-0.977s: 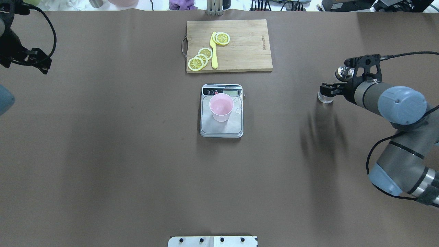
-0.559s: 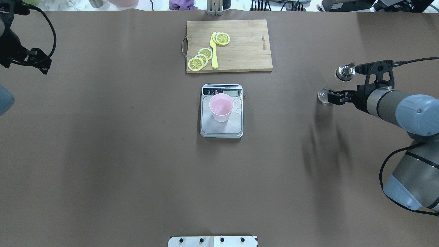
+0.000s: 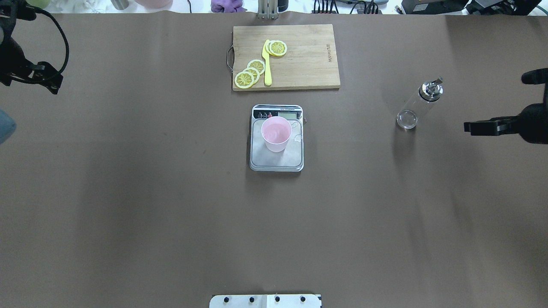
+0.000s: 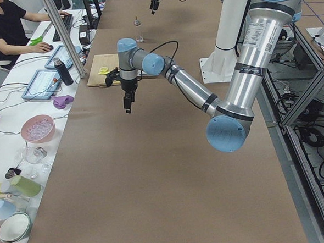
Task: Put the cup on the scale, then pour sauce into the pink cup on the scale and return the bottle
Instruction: 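Open the right gripper and withdraw it from the bottle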
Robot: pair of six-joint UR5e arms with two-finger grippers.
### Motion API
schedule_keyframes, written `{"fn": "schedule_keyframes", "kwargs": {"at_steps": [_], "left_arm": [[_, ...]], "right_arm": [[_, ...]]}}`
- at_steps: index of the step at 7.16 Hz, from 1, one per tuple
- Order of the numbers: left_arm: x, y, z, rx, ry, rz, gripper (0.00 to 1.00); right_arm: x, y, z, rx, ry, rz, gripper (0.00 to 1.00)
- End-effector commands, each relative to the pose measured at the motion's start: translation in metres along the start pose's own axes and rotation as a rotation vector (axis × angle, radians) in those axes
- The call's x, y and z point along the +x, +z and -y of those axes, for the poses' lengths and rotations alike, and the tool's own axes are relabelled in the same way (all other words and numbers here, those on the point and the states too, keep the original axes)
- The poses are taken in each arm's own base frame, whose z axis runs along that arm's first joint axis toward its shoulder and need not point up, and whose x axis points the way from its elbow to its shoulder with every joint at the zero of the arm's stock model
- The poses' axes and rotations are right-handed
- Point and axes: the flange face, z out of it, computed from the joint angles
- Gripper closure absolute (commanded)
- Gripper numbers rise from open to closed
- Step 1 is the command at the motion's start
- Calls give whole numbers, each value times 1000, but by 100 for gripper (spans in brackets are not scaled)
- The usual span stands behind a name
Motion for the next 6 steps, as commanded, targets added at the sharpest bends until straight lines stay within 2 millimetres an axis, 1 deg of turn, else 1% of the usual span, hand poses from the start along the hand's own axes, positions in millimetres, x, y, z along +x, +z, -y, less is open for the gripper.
{"fn": "schedule_keyframes", "kwargs": {"at_steps": [1, 2, 3, 4, 5, 6], "left_arm": [[-1, -7, -3, 7, 3, -8, 1], [-16, -14, 1, 4, -23, -30, 1], [-46, -21, 3, -21, 6, -57, 1], [-83, -24, 1, -43, 57, -39, 1], [-139, -15, -2, -76, 47, -29, 1], [-206, 10, -14, -126, 84, -85, 1]], "right_arm": [[90, -28, 14, -88, -43, -36, 0], [115, -11, 2, -187, 16, -87, 0], [127, -2, 9, -258, 81, -137, 0], [145, 3, 10, -328, 98, -168, 0], [173, 6, 4, -374, 66, -149, 0], [214, 12, 8, -398, 182, -37, 0]]}}
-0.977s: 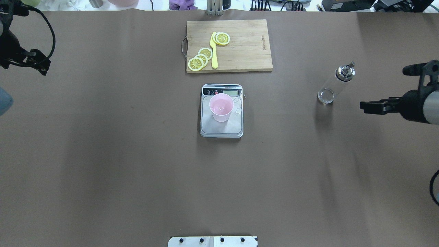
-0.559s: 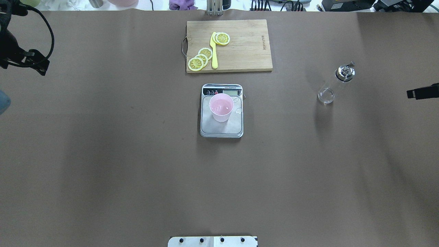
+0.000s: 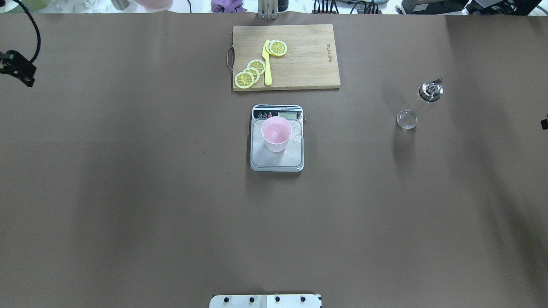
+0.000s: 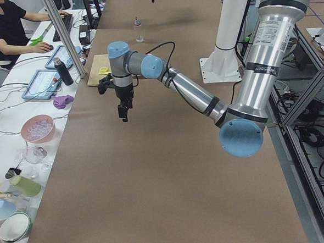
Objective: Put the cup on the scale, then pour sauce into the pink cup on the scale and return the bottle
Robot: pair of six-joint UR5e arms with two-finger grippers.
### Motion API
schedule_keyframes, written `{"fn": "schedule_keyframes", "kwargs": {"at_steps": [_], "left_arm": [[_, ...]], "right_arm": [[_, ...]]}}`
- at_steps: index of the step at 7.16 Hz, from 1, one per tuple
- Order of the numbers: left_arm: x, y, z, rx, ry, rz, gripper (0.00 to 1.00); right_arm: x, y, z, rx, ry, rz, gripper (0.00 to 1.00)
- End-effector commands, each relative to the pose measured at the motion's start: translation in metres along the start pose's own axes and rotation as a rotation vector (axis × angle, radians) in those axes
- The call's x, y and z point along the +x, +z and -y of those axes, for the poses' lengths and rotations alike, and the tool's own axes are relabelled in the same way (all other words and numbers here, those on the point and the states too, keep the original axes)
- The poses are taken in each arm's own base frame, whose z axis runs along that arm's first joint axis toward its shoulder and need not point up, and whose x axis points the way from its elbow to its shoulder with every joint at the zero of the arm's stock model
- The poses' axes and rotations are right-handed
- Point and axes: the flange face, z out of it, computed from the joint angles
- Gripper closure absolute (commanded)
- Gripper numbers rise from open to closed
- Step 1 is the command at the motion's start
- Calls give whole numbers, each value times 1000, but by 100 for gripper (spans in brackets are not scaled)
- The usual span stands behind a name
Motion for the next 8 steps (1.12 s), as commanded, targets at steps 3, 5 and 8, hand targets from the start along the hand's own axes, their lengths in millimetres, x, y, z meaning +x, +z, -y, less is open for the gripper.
{"fn": "schedule_keyframes", "kwargs": {"at_steps": [3, 5, 8], "left_arm": [[-228, 86, -67, -81, 19, -128, 1], [-246, 108, -82, -70, 18, -130, 1], [-250, 113, -79, -58, 28, -127, 1]], "right_arm": [[97, 22, 21, -89, 207, 209, 0], [102, 11, 18, -78, 204, 212, 0], [68, -40, 11, -141, 217, 176, 0]]}}
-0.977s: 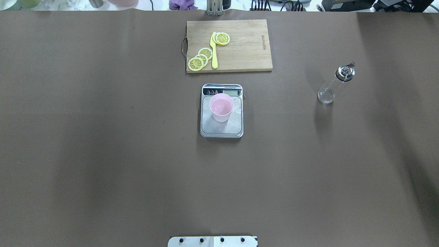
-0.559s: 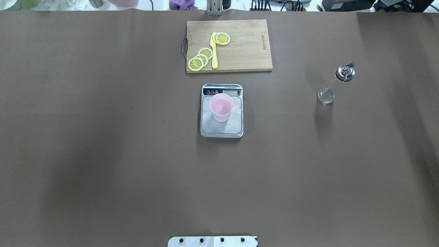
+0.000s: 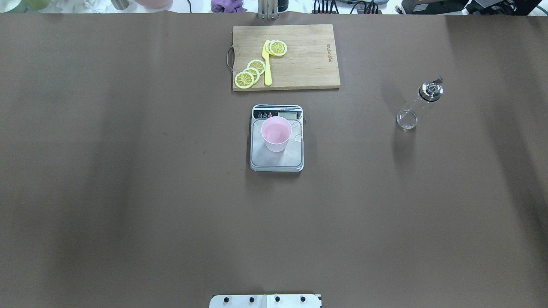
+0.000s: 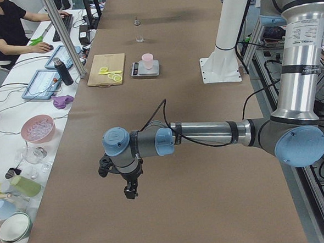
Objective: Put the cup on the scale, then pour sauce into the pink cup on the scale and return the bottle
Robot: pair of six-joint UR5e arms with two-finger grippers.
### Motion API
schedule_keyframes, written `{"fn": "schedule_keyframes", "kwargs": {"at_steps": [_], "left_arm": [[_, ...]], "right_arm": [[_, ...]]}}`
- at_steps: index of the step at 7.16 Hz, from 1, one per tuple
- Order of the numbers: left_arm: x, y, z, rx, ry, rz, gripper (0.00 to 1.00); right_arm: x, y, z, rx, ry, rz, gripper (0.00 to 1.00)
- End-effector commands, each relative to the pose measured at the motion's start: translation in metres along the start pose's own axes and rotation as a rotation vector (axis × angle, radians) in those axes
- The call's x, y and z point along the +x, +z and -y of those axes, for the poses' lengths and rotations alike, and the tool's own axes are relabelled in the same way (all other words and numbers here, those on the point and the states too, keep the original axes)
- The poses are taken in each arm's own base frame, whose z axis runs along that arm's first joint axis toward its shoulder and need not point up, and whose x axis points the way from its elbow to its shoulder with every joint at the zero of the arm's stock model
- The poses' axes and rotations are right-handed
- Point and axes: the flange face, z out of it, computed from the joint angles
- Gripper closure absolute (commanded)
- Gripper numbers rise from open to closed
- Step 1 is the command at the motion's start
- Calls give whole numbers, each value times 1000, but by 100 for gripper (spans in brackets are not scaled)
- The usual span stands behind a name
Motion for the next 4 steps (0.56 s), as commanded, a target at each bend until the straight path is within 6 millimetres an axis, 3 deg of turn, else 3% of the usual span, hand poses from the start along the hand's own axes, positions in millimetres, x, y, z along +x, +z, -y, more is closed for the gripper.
{"fn": "schedule_keyframes", "kwargs": {"at_steps": [1, 4], "left_arm": [[-2, 2, 0, 5, 4, 1, 1], [-2, 2, 1, 10, 11, 2, 1]], "right_arm": [[-6, -37, -18, -40, -12, -69, 0], [15, -27, -22, -67, 12, -73, 0]]}}
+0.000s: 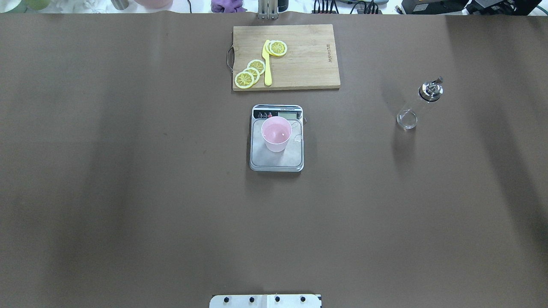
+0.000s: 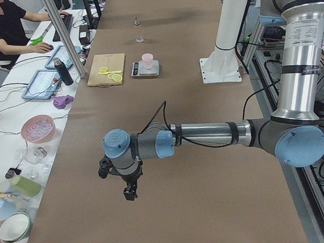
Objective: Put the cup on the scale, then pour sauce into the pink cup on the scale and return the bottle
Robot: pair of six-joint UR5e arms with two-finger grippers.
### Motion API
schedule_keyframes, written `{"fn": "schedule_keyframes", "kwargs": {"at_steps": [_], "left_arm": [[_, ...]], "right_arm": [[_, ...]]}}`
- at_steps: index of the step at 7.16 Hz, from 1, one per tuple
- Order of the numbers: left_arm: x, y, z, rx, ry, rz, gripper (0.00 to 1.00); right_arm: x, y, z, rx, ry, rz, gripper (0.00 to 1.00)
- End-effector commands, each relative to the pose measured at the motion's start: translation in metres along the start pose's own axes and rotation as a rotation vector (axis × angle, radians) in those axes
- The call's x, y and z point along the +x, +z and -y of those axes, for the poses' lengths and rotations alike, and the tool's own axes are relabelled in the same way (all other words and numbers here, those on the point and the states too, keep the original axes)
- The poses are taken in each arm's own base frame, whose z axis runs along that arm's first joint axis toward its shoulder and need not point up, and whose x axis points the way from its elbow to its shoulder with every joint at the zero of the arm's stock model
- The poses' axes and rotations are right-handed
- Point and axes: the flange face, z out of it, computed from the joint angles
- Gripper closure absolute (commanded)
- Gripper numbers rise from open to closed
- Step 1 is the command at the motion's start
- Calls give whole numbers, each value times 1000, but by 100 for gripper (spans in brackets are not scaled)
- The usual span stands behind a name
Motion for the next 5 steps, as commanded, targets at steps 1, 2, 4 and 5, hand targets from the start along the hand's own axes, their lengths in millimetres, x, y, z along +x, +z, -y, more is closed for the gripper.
{"fn": "schedule_keyframes", "kwargs": {"at_steps": [1, 2, 4, 5], "left_arm": [[0, -1, 2, 16, 15, 4, 1], [0, -1, 2, 16, 15, 4, 1], [1, -2, 2, 19, 19, 5, 1], [1, -2, 3, 22, 22, 6, 1]], "right_arm": [[9, 0, -3, -1, 13, 6, 0], [10, 1, -3, -2, 12, 4, 0], [8, 0, -1, -1, 9, -1, 0], [8, 0, -1, 1, 10, 1, 0]]}}
